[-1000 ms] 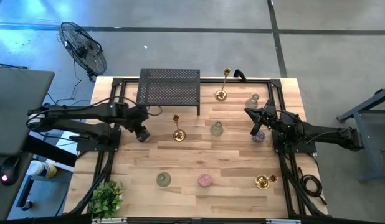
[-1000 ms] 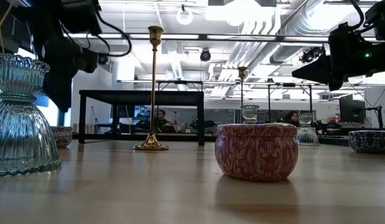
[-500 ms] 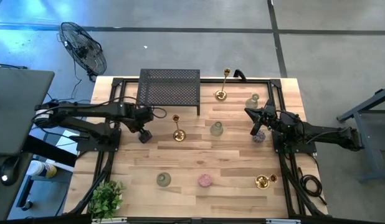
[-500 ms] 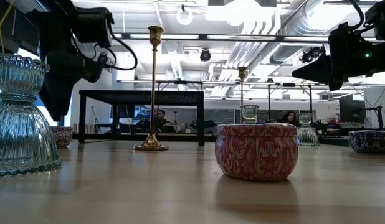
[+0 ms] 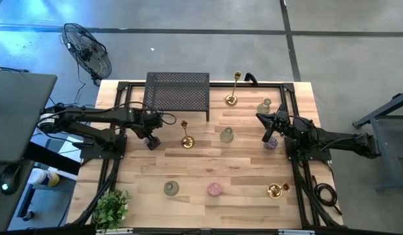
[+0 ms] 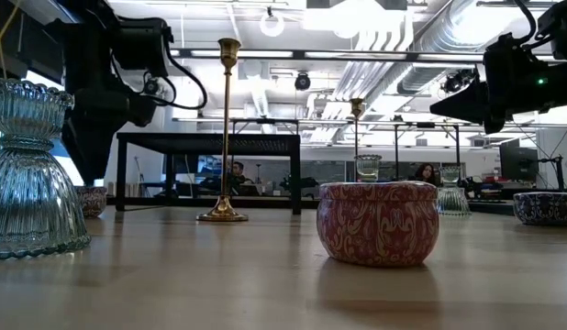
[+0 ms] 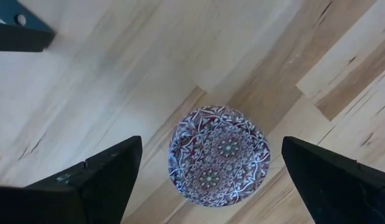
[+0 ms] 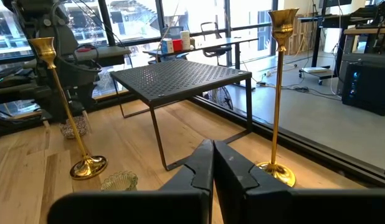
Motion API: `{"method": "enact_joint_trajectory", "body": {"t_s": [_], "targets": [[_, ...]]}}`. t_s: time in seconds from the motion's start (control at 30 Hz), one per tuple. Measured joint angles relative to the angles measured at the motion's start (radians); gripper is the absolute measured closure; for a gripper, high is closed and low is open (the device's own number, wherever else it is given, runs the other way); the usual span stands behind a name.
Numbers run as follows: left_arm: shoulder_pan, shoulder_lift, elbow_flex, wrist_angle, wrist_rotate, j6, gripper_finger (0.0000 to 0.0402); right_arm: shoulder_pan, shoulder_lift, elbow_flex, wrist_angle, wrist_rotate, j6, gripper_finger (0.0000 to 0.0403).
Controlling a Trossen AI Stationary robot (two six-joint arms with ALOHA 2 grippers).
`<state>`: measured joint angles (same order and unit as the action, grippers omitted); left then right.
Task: Pick & Place candle stick holders
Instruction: Put the red scented candle on the shelf
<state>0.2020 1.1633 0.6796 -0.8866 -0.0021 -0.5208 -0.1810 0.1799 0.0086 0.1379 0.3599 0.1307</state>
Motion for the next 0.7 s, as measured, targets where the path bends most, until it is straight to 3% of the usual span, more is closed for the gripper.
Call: {"method": "enact_joint_trajectory", "body": {"t_s": [0.7], "targets": [[0.0, 0.0, -0.082, 0.043, 0.038, 0.001, 0.0021, 0.0, 0.0, 0.0, 0.0, 0.0, 0.0, 0.0402]]}}
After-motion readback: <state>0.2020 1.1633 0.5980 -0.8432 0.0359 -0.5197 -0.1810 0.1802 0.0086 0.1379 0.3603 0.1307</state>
